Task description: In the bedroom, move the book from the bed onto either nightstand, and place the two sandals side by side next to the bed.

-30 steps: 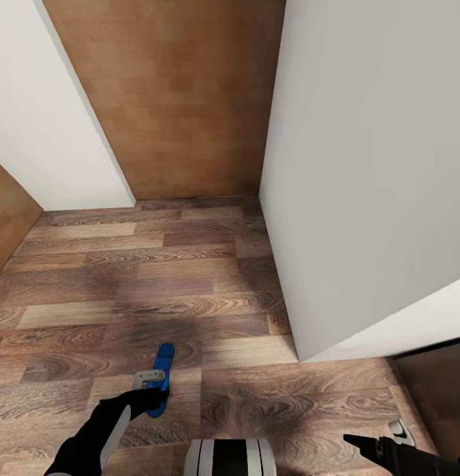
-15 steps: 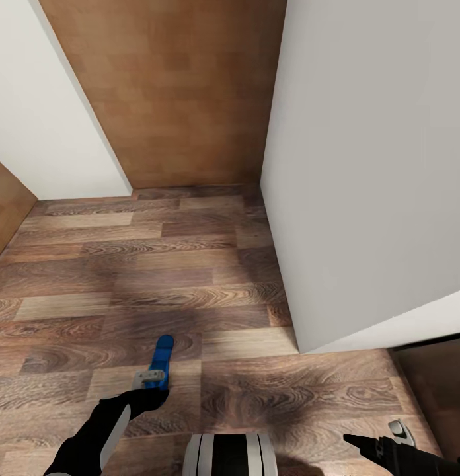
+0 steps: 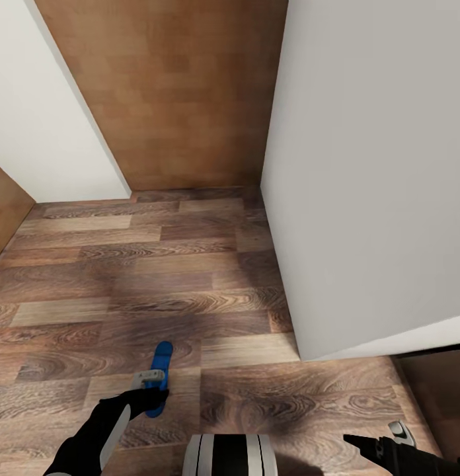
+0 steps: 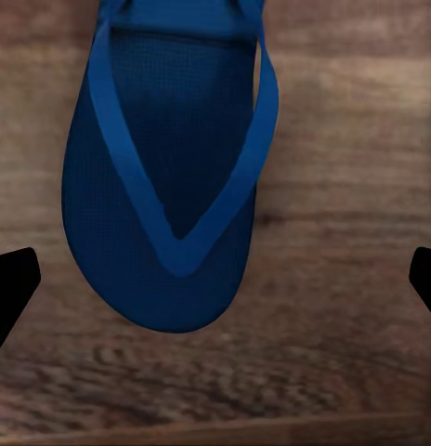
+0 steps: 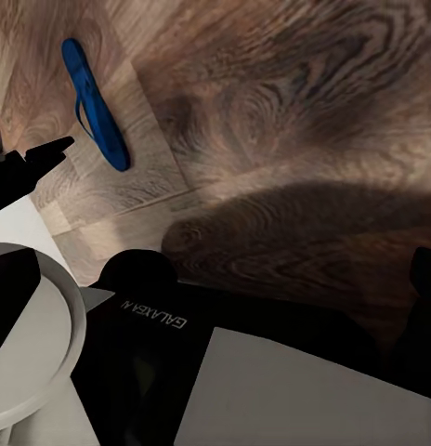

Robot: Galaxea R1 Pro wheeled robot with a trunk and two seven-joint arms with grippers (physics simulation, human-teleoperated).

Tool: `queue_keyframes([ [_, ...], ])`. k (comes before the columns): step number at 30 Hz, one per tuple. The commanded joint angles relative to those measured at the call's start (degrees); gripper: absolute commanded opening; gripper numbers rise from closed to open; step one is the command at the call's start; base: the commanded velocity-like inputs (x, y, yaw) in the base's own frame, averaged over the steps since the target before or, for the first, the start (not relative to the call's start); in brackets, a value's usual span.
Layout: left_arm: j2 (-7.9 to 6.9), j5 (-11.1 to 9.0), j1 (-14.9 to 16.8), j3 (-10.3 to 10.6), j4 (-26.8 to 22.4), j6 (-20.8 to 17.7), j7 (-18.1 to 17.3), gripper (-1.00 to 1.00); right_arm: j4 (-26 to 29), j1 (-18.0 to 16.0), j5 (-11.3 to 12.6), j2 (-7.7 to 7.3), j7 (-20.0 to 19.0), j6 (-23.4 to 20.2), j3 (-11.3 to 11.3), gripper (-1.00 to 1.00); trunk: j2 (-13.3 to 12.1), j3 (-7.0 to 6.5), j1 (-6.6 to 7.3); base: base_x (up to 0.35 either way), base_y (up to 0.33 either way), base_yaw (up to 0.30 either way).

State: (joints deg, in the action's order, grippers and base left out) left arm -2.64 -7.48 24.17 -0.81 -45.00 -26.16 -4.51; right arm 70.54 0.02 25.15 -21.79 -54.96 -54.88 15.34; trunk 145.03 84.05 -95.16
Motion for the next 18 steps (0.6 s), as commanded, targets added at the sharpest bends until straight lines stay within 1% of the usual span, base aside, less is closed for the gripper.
queue_keyframes([
  [1, 0.00, -0.51, 0.00, -0.08, -0.08, -0.38, -0.06, 1.00, 0.04, -0.01, -0.01, 0.00, -0.14, -0.22, 0.04, 1.00, 0.01, 0.03, 0.00, 0.022, 0.000, 0.000],
  [8, 0.00, -0.51, 0.00, -0.08, -0.06, -0.37, -0.06, 1.00, 0.04, -0.02, -0.01, 0.00, -0.14, -0.22, 0.04, 1.00, 0.01, 0.03, 0.00, 0.033, 0.000, 0.000],
  [14, 0.00, -0.51, 0.00, -0.07, -0.05, -0.35, -0.06, 1.00, 0.04, -0.02, -0.01, 0.00, -0.14, -0.22, 0.04, 1.00, 0.01, 0.03, 0.00, 0.196, 0.000, 0.000],
  [18, 0.00, -0.51, 0.00, -0.07, -0.08, -0.31, -0.06, 1.00, 0.04, -0.01, -0.01, 0.00, -0.14, -0.22, 0.04, 1.00, 0.01, 0.03, 0.00, 0.057, 0.000, 0.000],
])
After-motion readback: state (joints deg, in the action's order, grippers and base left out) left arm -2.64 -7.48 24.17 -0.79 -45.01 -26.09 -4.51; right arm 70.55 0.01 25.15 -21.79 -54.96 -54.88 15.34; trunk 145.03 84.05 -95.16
